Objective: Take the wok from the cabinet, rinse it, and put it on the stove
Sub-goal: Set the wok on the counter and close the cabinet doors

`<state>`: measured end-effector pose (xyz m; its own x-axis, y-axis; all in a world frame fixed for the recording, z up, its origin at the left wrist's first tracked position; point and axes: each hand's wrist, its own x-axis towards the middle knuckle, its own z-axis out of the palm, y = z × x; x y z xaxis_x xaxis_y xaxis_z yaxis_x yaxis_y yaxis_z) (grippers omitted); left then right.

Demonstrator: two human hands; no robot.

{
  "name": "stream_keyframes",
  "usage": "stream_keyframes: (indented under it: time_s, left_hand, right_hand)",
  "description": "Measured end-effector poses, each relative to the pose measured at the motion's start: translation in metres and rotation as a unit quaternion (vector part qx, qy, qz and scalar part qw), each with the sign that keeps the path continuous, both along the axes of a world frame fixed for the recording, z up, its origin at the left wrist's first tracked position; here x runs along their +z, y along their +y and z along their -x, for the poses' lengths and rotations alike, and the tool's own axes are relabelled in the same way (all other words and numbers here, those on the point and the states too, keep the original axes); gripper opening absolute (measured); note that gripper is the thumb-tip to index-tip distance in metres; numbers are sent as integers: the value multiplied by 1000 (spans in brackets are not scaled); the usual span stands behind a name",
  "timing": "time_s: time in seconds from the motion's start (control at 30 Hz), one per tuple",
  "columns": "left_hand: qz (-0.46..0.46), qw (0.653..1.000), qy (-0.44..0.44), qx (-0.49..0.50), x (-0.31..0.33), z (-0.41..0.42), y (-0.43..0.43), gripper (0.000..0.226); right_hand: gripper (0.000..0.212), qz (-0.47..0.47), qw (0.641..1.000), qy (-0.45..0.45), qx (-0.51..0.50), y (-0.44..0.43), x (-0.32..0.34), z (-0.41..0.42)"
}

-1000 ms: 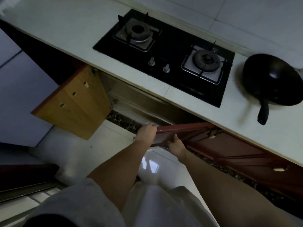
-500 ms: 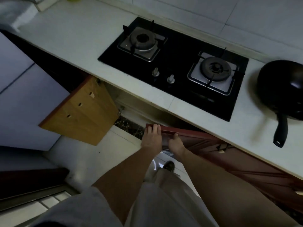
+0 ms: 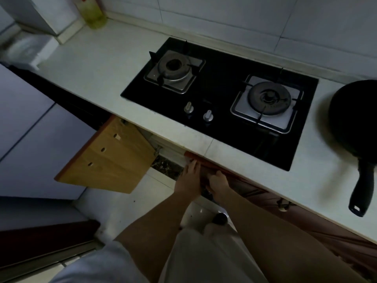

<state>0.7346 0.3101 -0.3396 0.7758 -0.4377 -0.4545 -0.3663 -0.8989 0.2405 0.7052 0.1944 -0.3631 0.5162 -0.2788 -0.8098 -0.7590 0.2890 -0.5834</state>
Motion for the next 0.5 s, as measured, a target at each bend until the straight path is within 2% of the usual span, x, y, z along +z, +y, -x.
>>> stream_keyframes:
  time_s: [0.2, 0.3, 0.43, 0.5]
  left_hand:
    - [-6, 998, 52, -27, -2, -23, -6, 90]
    - [-20, 997, 63, -40, -5, -35, -7, 83]
    - [-32, 995, 69, -66, -8, -43, 2, 78]
    - [-16, 996, 54, -72, -6, -45, 17, 72]
  right_hand:
    - [36, 59, 997, -18, 38, -11, 0, -5]
    - [38, 94, 992, -16, 80, -13, -2, 0]
    - [41, 111, 990, -22, 85, -9, 2, -3]
    - [40, 141, 980, -29, 134, -3, 16, -8]
